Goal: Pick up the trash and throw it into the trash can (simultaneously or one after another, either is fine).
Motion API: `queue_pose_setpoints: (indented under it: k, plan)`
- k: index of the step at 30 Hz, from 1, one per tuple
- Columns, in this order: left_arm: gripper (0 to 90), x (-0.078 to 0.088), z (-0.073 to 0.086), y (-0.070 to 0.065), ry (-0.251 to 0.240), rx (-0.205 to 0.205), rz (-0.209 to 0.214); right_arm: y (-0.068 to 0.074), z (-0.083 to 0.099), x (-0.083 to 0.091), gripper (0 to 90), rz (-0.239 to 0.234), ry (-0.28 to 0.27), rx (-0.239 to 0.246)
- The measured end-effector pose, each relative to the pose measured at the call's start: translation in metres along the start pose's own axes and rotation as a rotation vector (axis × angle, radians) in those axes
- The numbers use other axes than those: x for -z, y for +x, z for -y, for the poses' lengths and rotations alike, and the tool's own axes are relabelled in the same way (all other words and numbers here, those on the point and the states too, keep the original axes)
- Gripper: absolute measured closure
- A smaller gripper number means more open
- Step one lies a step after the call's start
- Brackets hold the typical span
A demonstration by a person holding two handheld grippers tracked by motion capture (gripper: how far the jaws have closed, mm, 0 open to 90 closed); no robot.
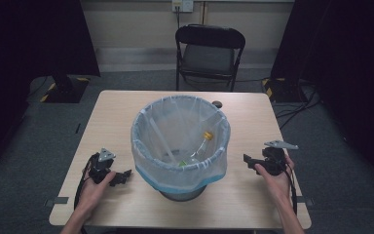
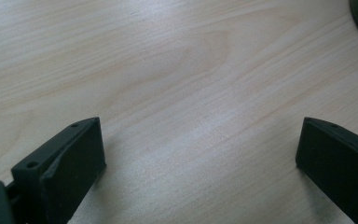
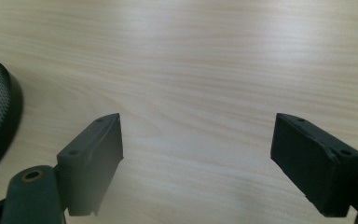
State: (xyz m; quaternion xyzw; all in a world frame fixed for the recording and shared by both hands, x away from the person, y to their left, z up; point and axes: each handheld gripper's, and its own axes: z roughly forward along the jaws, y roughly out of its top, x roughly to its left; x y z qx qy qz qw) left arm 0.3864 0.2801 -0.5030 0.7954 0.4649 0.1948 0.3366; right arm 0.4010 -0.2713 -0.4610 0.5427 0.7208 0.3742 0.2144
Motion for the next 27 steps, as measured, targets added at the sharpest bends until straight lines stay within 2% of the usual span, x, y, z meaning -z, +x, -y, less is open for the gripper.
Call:
queue_pose_setpoints:
  k: [5,11,16,21,23,27]
  plan:
    - [0.6,0.0,0.0,0.0,0.001,-0.001,-0.001,0.0,0.006,-0.011,15.8,0.02,0.052,0.01]
    - [0.6,0.0,0.0,0.0,0.0,0.0,0.0,0.003,0.011,-0.017,16.5,0.018,0.071,0.014]
    - [0.6,0.0,0.0,0.0,0.0,0.0,0.0,0.004,0.019,-0.025,16.3,0.023,0.11,0.015]
    - [0.6,0.0,0.0,0.0,0.001,-0.001,-0.002,0.007,0.022,-0.027,15.7,0.054,0.1,0.033]
    - [0.6,0.0,0.0,0.0,0.001,-0.001,0.0,0.01,0.024,-0.028,15.2,0.079,0.098,0.065]
    - [0.6,0.0,0.0,0.0,0.0,-0.001,0.0,0.012,0.029,-0.028,14.3,0.085,0.057,0.07]
